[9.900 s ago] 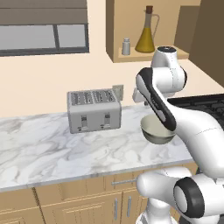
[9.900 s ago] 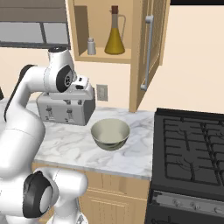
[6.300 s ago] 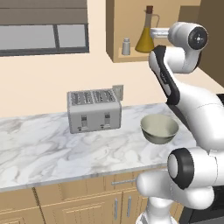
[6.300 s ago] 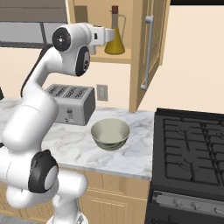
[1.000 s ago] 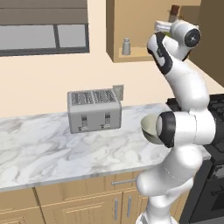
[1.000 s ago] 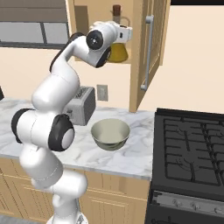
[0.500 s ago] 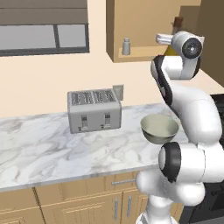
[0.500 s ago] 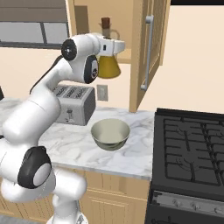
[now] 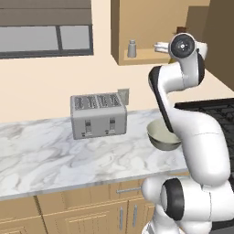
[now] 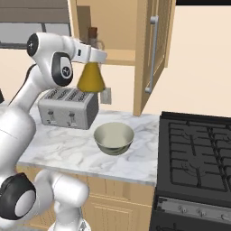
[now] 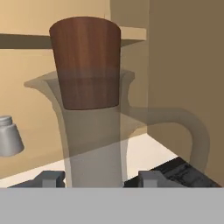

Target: Retrieve the bottle and the shaker from the cabinet and place them next to the mixing bowl on the counter. Then add garlic from the fridge to the mixing bowl.

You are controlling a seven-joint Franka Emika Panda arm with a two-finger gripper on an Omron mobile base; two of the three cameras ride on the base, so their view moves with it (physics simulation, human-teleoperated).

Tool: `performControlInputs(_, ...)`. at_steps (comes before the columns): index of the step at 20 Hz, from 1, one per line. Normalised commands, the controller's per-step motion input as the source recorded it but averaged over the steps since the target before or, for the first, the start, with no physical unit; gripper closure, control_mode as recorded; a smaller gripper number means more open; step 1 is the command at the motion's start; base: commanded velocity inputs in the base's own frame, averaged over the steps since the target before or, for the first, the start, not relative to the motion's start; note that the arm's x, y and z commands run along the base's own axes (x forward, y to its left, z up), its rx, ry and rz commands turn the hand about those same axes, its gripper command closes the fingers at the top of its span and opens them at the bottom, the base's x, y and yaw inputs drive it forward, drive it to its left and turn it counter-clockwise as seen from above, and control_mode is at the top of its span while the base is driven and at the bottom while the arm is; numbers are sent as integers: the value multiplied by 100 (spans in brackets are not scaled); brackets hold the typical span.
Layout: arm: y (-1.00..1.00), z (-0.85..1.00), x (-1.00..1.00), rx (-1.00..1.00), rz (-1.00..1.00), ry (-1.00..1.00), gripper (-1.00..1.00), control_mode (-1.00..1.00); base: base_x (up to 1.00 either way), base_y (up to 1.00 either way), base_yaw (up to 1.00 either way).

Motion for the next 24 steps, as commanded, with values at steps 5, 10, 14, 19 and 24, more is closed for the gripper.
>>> performControlInputs(5, 25, -43, -96, 3, -7, -8, 100, -100, 0, 0, 0)
performControlInputs(10, 76, -42, -31, 0, -2, -14, 100, -100, 0, 0, 0)
performControlInputs(14, 31, -54, -9, -4, -12, -6, 100, -100, 0, 0, 0)
performControlInputs(19, 2, -58, -8, -4, -13, 0, 100, -100, 0, 0, 0)
performControlInputs(24, 21, -32, -13, 0, -16, -1, 100, -100, 0, 0, 0)
